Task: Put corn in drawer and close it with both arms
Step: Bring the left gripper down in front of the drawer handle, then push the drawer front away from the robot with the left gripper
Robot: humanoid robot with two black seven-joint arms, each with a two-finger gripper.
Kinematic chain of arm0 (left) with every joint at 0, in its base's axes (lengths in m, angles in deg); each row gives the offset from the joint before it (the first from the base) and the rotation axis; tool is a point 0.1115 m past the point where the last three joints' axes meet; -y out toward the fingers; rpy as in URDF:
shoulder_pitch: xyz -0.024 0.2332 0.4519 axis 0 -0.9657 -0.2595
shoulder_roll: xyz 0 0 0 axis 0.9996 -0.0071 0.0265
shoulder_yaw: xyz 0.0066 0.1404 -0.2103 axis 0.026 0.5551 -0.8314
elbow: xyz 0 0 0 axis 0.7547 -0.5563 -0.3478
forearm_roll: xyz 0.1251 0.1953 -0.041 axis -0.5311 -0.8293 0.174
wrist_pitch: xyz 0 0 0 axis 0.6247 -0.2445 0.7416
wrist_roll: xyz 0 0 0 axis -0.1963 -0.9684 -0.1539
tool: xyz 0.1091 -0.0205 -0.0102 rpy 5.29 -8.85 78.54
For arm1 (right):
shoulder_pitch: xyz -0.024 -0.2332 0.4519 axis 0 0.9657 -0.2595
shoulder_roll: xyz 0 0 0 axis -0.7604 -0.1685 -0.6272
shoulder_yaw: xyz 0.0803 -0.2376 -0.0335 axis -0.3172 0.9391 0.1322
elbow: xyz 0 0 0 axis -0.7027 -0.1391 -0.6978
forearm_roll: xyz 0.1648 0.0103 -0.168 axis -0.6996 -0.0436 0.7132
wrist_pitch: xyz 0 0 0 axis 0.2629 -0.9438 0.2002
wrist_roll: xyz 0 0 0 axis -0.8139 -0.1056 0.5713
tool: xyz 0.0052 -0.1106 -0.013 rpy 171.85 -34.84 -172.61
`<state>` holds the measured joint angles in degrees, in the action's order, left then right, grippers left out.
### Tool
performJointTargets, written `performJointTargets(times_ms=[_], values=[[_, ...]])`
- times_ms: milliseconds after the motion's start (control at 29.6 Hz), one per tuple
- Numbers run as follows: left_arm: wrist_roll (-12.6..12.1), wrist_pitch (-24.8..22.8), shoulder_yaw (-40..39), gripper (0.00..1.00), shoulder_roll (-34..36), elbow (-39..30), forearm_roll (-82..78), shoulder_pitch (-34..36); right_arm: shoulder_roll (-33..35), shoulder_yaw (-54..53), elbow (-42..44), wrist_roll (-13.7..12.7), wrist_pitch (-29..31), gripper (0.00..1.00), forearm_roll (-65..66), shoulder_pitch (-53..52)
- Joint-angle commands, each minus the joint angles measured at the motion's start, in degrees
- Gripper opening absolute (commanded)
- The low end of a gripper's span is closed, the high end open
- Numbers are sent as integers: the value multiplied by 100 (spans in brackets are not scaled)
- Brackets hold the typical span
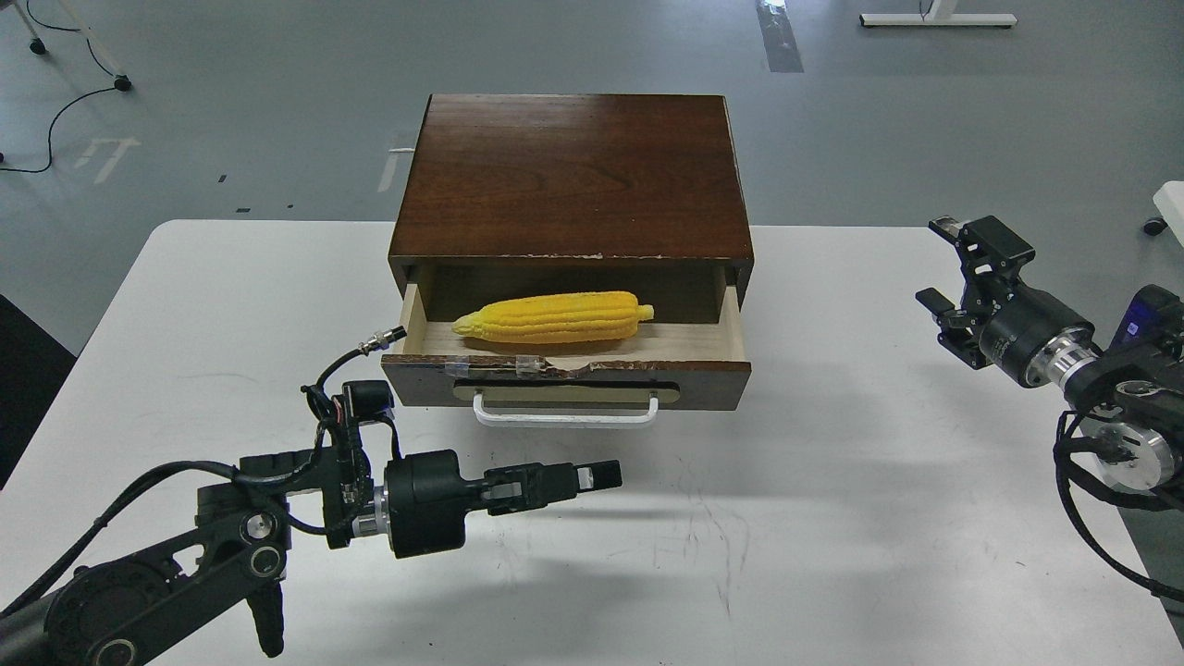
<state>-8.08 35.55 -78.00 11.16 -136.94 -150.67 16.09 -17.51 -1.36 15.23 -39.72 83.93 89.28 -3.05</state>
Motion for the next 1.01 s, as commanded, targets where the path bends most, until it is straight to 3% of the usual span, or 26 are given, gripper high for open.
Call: performJointTargets(times_ms=[0,979], values=[[1,23,-13,0,4,88,79,9,-9,-1,-9,0,-5,99,4,40],[1,453,-189,0,-23,387,88,88,-27,-1,-53,0,-5,99,83,92]])
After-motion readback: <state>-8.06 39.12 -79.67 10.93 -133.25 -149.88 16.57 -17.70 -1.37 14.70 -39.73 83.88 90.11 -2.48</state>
